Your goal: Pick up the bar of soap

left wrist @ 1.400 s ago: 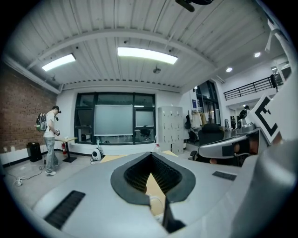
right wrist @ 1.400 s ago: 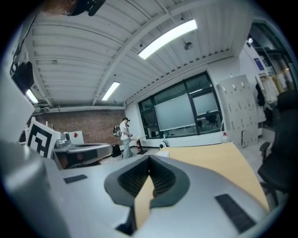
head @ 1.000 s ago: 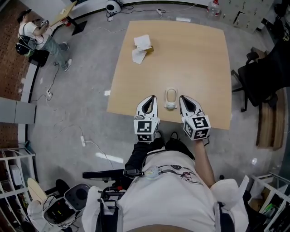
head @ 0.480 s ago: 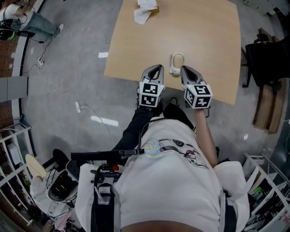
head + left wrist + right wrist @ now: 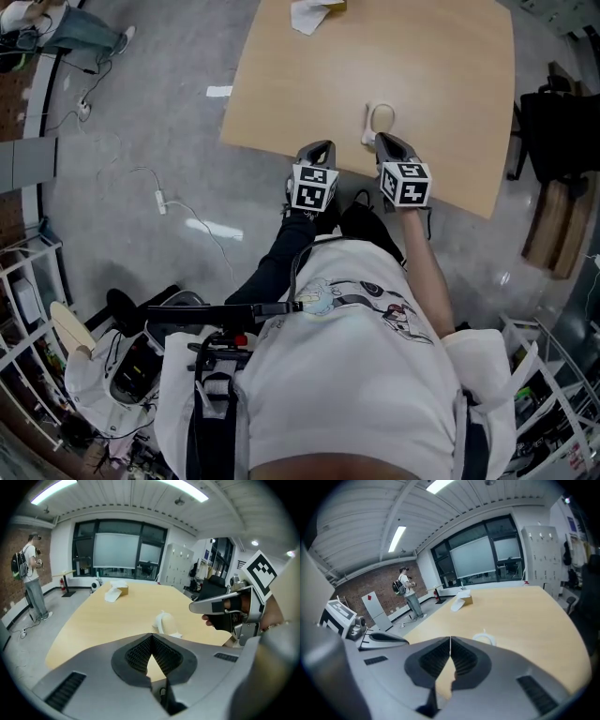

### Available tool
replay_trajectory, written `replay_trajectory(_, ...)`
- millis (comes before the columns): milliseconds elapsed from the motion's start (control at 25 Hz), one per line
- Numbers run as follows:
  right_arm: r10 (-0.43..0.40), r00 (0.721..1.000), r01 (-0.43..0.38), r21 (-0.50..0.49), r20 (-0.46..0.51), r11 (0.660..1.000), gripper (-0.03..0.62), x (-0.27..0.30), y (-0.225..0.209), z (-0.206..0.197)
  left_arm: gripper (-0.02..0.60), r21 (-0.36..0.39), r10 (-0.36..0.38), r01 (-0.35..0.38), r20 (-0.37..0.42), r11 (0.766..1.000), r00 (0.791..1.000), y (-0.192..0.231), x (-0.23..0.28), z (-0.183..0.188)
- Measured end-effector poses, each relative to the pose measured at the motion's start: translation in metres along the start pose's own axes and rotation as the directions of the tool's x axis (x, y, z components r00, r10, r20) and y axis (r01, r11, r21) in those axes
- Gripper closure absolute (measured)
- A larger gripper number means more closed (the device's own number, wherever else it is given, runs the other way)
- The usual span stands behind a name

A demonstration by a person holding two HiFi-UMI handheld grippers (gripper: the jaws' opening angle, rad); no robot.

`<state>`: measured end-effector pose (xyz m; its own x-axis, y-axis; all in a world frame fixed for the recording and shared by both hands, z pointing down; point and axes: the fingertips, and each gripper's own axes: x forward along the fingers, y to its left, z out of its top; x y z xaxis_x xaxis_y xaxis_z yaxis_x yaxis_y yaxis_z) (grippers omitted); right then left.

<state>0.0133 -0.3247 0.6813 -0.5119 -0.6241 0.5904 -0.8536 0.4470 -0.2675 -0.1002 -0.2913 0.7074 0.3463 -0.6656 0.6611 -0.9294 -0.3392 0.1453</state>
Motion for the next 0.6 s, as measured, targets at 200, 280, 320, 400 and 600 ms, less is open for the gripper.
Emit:
replay_trajectory(200,-0.009,0.998,0.010,0.017,-0.063,1.000,0.589,0.028,-0.013,-0.020,0.580,-0.040,-0.005,0.003,-0.072,0.999,0.997,0.009,0.018,-0.024)
replay_trajectory(280,-0.030,0.996,0.033,0.024,-0.086,0.999,0.589,0.036,-0.021,-0.029,0.580,-0.046,-0.002,-0.002,-0.091,0.999,0.996,0.013,0.022,-0.030)
replay_trajectory(320,-0.046,0.994,0.049,0.029,-0.097,0.998,0.589,0.040,-0.025,-0.032,0.580,-0.049,-0.001,-0.004,-0.098,0.999,0.995,0.014,0.022,-0.031)
replay_trajectory(400,-0.079,0.990,0.084,0.041,-0.117,0.996,0.572,0.046,-0.036,-0.038,0.580,-0.057,0.002,-0.008,-0.103,0.998,0.995,0.016,0.022,-0.031)
replay_trajectory(600,-0.152,0.974,0.166,0.072,-0.166,0.984,0.431,0.071,-0.061,-0.051,0.580,-0.062,0.016,-0.023,-0.116,0.998,0.993,0.027,0.026,-0.034)
